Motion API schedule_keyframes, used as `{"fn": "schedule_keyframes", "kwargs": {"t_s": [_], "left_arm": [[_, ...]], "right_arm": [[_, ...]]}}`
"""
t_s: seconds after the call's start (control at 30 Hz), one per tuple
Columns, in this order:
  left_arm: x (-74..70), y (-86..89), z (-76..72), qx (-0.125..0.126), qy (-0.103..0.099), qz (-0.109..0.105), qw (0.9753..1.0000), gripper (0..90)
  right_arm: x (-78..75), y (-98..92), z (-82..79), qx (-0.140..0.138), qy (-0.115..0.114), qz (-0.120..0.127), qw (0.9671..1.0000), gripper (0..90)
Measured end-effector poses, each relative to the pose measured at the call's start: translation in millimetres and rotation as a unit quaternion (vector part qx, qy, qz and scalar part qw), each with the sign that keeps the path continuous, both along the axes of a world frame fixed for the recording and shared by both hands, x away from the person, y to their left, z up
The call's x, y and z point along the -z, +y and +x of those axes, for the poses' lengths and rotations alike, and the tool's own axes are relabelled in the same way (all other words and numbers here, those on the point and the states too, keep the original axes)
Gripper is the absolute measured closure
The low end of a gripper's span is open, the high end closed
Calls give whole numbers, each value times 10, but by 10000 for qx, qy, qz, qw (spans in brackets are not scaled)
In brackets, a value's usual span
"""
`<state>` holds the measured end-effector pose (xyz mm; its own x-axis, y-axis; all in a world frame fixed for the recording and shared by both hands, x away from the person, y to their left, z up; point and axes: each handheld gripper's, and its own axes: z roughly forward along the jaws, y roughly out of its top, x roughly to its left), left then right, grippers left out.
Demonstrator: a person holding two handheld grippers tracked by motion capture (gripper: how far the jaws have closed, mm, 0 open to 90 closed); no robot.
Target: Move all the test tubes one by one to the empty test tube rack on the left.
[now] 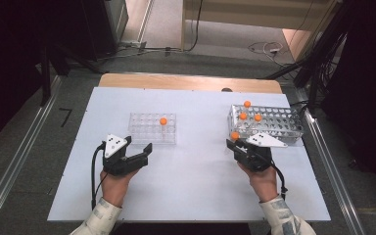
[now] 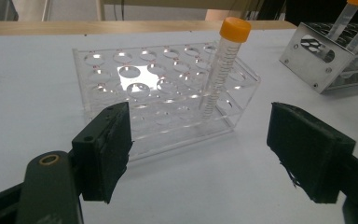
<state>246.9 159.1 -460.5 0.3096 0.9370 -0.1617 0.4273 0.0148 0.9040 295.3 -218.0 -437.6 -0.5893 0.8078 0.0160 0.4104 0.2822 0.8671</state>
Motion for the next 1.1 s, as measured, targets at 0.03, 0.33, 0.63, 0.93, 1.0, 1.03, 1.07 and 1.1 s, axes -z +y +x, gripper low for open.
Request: {"fn": "schedule_keyframes", "kwargs": {"t_s": [0.03, 0.33, 0.63, 0.93, 1.0, 1.03, 1.07, 1.1], "left_arm": [[-2, -7, -2, 20, -3, -6, 10000, 217], [-26, -75, -27, 156, -18, -11, 9999, 217], [-67, -129, -60, 290, -64, -31, 9996, 221], [-101, -157, -81, 385, -103, -53, 9992, 222], [-109, -159, -85, 393, -101, -57, 9992, 222], [-112, -161, -86, 405, -102, -57, 9991, 222], [-115, -162, -89, 408, -102, -54, 9991, 222], [-117, -162, -90, 418, -107, -51, 9991, 222]], "right_arm": [[5, 37, -4, -44, 10, -4, 10000, 718], [53, 306, -12, -367, -2, -85, 9993, 718], [102, 538, -25, -623, 15, -157, 9979, 719], [120, 769, -29, -848, 54, -172, 9962, 718], [123, 813, -29, -881, 68, -169, 9959, 719], [126, 834, -28, -906, 63, -175, 9957, 719], [130, 853, -27, -918, 67, -176, 9956, 719], [133, 871, -23, -947, 58, -181, 9953, 719]]}}
